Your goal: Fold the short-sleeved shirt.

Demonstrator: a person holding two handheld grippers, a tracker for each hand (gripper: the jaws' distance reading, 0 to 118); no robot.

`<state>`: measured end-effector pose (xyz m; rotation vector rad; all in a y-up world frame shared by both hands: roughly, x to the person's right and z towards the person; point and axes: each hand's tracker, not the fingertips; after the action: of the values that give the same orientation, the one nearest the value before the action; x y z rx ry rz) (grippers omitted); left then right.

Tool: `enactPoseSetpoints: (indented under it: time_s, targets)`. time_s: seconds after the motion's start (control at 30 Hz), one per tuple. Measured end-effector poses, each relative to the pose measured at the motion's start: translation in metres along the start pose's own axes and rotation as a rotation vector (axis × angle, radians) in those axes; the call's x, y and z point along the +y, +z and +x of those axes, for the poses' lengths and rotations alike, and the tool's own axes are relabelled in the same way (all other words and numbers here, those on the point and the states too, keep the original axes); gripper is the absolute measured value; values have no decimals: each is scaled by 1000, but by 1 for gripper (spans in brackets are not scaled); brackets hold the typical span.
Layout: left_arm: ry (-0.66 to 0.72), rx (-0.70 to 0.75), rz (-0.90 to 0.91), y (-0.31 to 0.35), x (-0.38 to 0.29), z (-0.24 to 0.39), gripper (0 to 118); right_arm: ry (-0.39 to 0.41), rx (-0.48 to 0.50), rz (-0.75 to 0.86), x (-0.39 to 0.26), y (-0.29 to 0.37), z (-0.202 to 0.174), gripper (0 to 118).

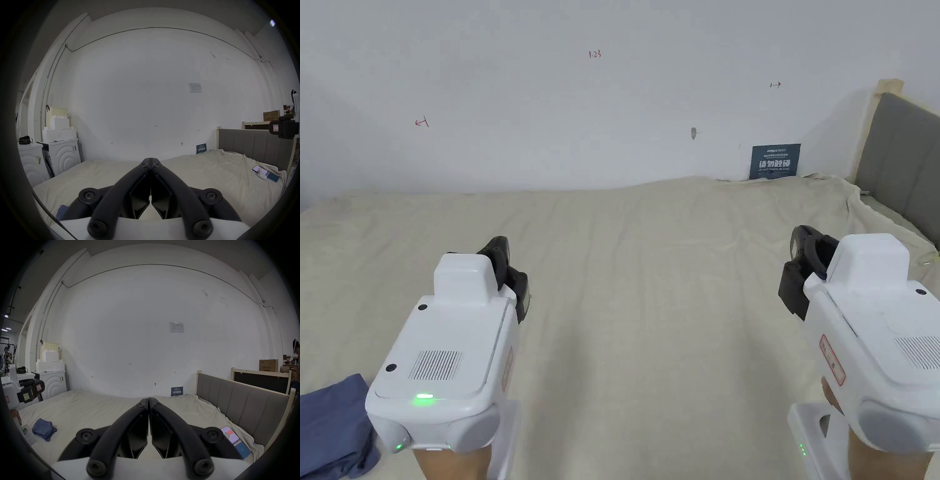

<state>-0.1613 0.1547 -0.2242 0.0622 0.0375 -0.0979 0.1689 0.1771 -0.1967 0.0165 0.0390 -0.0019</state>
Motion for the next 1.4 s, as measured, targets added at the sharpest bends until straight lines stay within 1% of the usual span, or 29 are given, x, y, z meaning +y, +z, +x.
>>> enactPoseSetpoints:
  time_s: [0.83,1.4]
  targets:
    - [15,9,4,4,0,2,0,3,3,5,1,3,3,0]
    - [2,15,3,5,-2,3,0,6,-2,2,0,5,4,0]
